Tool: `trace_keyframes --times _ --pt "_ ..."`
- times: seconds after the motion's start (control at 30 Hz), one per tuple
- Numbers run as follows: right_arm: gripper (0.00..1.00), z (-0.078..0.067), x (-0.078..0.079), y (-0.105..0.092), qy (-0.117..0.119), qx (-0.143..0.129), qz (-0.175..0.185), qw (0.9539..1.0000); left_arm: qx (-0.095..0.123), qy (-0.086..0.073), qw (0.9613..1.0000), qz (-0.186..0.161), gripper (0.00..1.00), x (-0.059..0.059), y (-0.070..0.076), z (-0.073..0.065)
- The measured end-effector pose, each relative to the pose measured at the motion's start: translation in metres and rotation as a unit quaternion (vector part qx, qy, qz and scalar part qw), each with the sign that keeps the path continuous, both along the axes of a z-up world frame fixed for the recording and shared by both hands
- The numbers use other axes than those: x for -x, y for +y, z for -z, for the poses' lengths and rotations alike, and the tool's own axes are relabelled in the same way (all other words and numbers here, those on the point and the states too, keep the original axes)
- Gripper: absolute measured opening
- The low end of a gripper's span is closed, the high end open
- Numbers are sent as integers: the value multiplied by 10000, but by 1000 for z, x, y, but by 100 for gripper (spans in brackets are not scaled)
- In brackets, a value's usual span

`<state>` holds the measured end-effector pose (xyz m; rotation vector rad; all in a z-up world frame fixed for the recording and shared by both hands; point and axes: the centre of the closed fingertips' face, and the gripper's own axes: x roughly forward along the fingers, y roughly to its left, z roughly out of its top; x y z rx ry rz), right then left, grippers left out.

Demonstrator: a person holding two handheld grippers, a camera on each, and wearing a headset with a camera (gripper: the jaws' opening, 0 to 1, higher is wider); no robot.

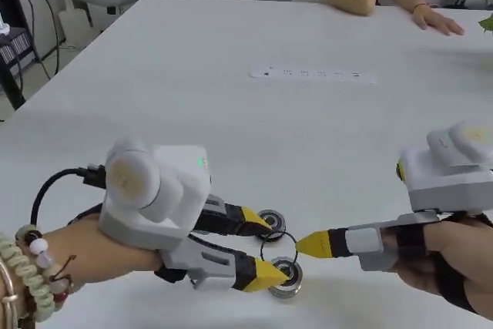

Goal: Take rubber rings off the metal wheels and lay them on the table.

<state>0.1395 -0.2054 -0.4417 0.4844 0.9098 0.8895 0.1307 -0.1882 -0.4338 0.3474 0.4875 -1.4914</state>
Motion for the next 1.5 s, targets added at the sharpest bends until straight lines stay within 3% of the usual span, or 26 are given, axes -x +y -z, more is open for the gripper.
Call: trace_keyframes --times 0.03,0.2,0.43,0.5,0.57,0.93,1.17,1.5 --pt "0 -1 -1 -2 -36 11 35 10000 6 42 10000 37 38 3 1 -2" --pt "0 -9 -2 -6 -200 43 114 9997 -15 -41 9995 325 49 14 10 -17" --pt "0 -19 -4 -11 -447 126 165 9988 195 -215 9996 -6 53 2 35 -46" --pt "0 -23 -5 -13 -495 83 199 9985 215 -214 9994 -141 54 -2 44 -52" --pt "0 -28 -8 -15 -531 15 262 9982 185 -310 9990 -250 55 -5 53 -56" --pt "0 -45 -21 -30 -653 -171 482 9966 -32 -522 9963 -682 65 -15 85 -64" --pt "0 -51 -26 -36 -763 -171 504 9957 71 -503 9939 -983 69 -13 99 -72" --pt "0 -54 -27 -42 -757 -295 601 9949 151 -398 9866 -1572 72 -11 117 -68"
